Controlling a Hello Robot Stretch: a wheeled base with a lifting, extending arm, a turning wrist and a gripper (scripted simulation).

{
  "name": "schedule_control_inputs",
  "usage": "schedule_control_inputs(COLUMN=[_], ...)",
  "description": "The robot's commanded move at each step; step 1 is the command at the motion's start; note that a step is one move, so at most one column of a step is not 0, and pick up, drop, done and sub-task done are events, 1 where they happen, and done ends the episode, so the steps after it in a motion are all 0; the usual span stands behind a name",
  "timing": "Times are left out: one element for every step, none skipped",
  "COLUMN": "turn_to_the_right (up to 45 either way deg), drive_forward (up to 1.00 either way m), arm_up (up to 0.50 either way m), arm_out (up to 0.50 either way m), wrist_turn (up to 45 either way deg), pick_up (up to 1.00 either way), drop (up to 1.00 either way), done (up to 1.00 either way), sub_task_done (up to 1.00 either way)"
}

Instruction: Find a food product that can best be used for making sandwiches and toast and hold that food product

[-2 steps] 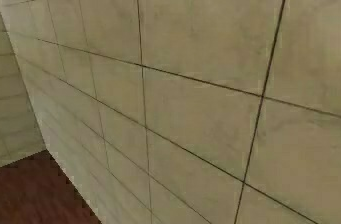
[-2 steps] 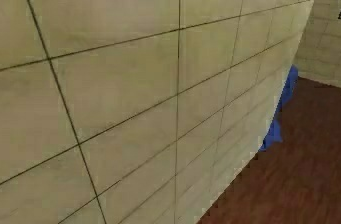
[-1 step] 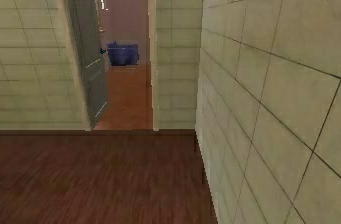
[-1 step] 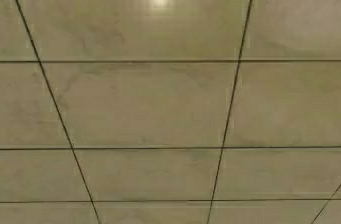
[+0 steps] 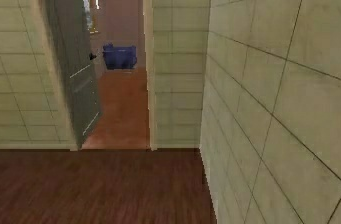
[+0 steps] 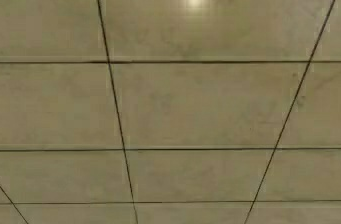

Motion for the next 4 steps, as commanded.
schedule_control_inputs(turn_to_the_right=[-45.0, -24.0, 0.0, 45.0], drive_forward=[0.00, 0.00, 0.25, 0.00], arm_up=[0.00, 0.00, 0.00, 0.00], arm_out=[0.00, 0.00, 0.00, 0.00], wrist_turn=[0.0, 0.0, 0.0, 0.0], pick_up=[0.00, 0.00, 0.00, 0.00], drop=[0.00, 0.00, 0.00, 0.00], done=[0.00, 0.00, 0.00, 0.00], sub_task_done=[0.00, 0.00, 0.00, 0.00])
